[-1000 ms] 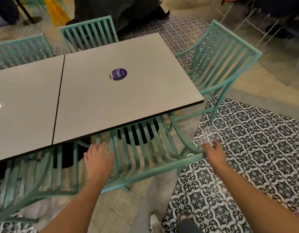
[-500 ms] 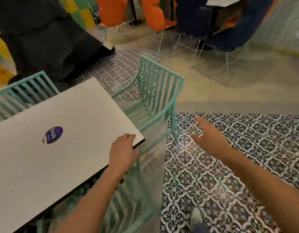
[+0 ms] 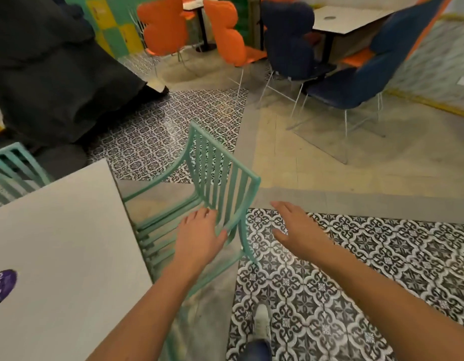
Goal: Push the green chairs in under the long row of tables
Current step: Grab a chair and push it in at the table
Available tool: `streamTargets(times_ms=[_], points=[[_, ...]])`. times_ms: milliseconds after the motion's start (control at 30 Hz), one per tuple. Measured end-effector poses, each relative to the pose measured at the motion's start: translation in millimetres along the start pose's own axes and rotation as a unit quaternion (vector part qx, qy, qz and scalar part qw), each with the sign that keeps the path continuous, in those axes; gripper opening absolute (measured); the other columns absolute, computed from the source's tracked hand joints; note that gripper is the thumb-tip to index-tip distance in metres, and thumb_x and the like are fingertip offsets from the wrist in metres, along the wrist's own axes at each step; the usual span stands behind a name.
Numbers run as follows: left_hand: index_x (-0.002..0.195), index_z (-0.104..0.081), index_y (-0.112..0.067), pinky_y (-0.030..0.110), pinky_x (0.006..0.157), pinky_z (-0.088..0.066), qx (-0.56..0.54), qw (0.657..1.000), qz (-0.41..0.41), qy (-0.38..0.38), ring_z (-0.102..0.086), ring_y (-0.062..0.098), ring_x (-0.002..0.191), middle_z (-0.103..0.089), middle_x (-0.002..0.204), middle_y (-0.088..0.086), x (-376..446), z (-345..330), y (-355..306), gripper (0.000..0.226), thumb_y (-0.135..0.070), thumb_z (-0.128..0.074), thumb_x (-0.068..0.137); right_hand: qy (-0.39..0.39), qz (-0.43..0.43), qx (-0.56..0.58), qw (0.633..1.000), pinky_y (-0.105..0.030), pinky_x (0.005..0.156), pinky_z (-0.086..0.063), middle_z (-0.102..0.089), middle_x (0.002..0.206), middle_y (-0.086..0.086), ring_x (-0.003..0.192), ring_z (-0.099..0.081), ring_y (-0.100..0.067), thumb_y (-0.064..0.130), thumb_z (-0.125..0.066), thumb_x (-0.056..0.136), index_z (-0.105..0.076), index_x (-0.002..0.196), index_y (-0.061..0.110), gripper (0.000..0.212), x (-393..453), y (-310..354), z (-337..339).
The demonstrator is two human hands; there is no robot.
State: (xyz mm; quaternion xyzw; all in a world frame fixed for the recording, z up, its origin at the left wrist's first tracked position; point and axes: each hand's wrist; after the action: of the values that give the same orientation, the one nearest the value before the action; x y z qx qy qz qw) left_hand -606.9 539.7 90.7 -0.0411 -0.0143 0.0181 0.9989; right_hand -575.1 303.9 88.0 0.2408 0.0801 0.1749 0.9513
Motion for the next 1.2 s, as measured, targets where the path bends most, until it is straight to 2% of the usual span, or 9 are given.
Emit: streamTargets(times_ms=[233, 400, 500, 667, 800, 967, 1067, 1200], points=[[0.128, -0.052, -0.02, 0.039, 0.101, -0.039, -0.008, 1.0, 0.01, 0.004, -0.05, 0.024, 0.119, -0.056, 0.129, 0.002, 156, -22, -9, 0.047, -0.051, -0.045, 0.092, 0.009, 0.03, -0.047, 0.998, -0.031, 0.111, -0.03, -0.029, 0.153, 0.004, 0.137, -0.031, -0.015, 0.035, -0.055, 0.093, -0.022, 0.15, 0.027, 0.066, 140, -52, 40], [0.125, -0.055, -0.019, 0.04, 0.097, -0.041, 0.003, 0.999, 0.025, 0.023, -0.053, 0.027, 0.115, -0.059, 0.124, 0.003, 241, -33, -14, 0.047, -0.051, -0.046, 0.091, 0.005, 0.02, -0.051, 0.998, -0.029, 0.111, -0.026, -0.028, 0.154, 0.004, 0.139, -0.026, -0.014, 0.035, -0.053, 0.093, -0.021, 0.151, 0.029, 0.067, 218, -101, 73], [0.124, -0.058, -0.021, 0.043, 0.1, -0.04, 0.023, 0.999, 0.042, 0.023, -0.056, 0.027, 0.113, -0.062, 0.122, 0.003, 295, -46, -17, 0.047, -0.05, -0.05, 0.089, 0.009, 0.034, -0.046, 0.998, -0.028, 0.111, -0.027, -0.028, 0.154, 0.005, 0.139, -0.025, -0.013, 0.036, -0.051, 0.094, -0.02, 0.151, 0.029, 0.066, 272, -129, 82], [0.12, -0.061, -0.021, 0.049, 0.104, -0.036, 0.053, 0.993, 0.108, 0.017, -0.056, 0.029, 0.112, -0.063, 0.119, 0.003, 386, -68, -34, 0.045, -0.049, -0.056, 0.085, 0.037, 0.086, -0.047, 0.995, -0.026, 0.113, -0.021, -0.03, 0.154, 0.001, 0.139, -0.027, -0.016, 0.033, -0.053, 0.093, -0.023, 0.151, 0.024, 0.067, 383, -178, 94], [0.108, -0.066, -0.017, 0.047, 0.092, -0.047, 0.046, 0.983, 0.176, 0.013, -0.062, 0.032, 0.098, -0.067, 0.103, 0.006, 447, -78, -44, 0.041, -0.045, -0.065, 0.079, 0.073, 0.154, -0.049, 0.984, -0.024, 0.112, -0.022, -0.035, 0.151, -0.001, 0.136, -0.032, -0.017, 0.031, -0.055, 0.091, -0.028, 0.15, 0.022, 0.065, 481, -210, 112], [0.105, -0.067, -0.017, 0.042, 0.081, -0.052, 0.024, 0.972, 0.235, -0.006, -0.064, 0.029, 0.093, -0.067, 0.1, 0.003, 507, -68, -40, 0.037, -0.039, -0.071, 0.075, 0.11, 0.213, -0.053, 0.969, -0.029, 0.113, -0.025, -0.036, 0.151, 0.001, 0.137, -0.032, -0.017, 0.032, -0.056, 0.091, -0.028, 0.149, 0.024, 0.065, 591, -212, 130], [0.103, -0.069, -0.017, 0.041, 0.08, -0.053, 0.019, 0.966, 0.257, -0.029, -0.065, 0.028, 0.09, -0.067, 0.098, 0.002, 535, -72, -22, 0.032, -0.032, -0.071, 0.075, 0.12, 0.246, -0.064, 0.96, -0.028, 0.112, -0.026, -0.037, 0.151, 0.003, 0.136, -0.035, -0.016, 0.032, -0.056, 0.091, -0.026, 0.15, 0.023, 0.067, 651, -198, 125], [0.103, -0.069, -0.02, 0.039, 0.08, -0.054, 0.001, 0.946, 0.318, -0.065, -0.066, 0.024, 0.09, -0.068, 0.101, 0.0, 585, -82, 9, 0.035, -0.035, -0.072, 0.071, 0.159, 0.275, -0.071, 0.945, -0.027, 0.111, -0.025, -0.035, 0.152, 0.004, 0.136, -0.035, -0.015, 0.031, -0.056, 0.091, -0.022, 0.151, 0.023, 0.069, 747, -177, 102]])
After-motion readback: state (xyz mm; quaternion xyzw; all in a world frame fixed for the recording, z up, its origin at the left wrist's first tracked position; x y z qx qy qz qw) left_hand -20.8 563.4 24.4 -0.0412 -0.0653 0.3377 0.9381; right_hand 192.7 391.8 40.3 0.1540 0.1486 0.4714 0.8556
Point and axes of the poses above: each hand's wrist, its own x-axis towards the middle knuckle, its own z-axis out of the back of the hand, y = z × x
